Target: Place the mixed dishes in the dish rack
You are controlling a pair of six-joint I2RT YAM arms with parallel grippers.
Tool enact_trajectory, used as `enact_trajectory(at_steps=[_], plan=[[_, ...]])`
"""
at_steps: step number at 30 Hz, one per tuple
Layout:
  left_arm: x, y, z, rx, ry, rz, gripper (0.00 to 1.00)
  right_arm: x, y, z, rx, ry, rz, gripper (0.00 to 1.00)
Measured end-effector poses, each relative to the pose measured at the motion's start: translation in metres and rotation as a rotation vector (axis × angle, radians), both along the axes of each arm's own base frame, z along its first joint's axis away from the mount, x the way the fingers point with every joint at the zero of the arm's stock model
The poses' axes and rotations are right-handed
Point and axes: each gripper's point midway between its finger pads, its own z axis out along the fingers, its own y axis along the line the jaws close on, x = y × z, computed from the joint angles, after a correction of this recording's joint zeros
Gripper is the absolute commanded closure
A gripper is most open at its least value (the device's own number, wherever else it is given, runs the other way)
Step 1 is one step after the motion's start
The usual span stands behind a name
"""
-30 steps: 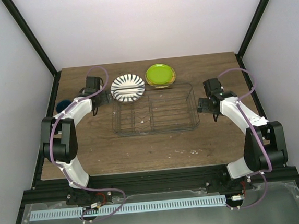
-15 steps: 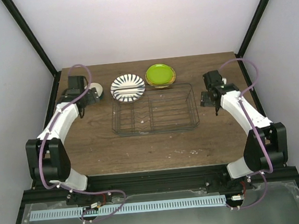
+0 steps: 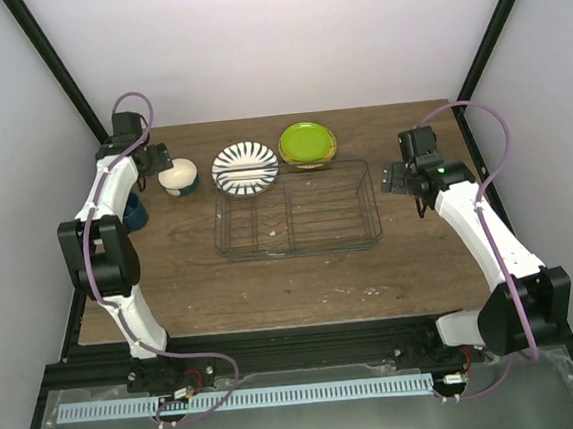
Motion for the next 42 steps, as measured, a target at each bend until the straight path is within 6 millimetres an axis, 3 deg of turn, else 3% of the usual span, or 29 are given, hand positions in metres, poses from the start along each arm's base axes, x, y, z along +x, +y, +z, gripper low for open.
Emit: enact_trajectory(at_steps=[8,18,24,26,29,33,42], plan=[[0.031,-0.001,-0.02,0.0,0.05,-0.033,0.0,-0.004,0.015,-0.007,0.05,-0.002,0.068,0.0],[0.035,-0.004,-0.081,-0.027,0.171,-0.048,0.0,-0.013,0.02,-0.007,0.074,-0.011,0.102,0.0],[0.037,-0.007,-0.104,-0.044,0.21,-0.056,0.02,-0.014,0.02,-0.008,0.074,-0.009,0.103,0.0],[0.037,-0.008,-0.111,-0.052,0.223,-0.06,0.1,-0.014,0.02,-0.009,0.074,-0.006,0.103,0.0],[0.035,-0.01,-0.117,-0.062,0.238,-0.065,0.37,-0.014,0.02,-0.009,0.074,-0.006,0.103,0.0],[0.037,-0.012,-0.116,-0.07,0.231,-0.07,0.63,-0.015,0.02,-0.011,0.073,-0.003,0.102,0.0],[0.036,-0.012,-0.122,-0.076,0.242,-0.078,0.84,-0.016,0.019,-0.014,0.071,0.006,0.102,0.0]])
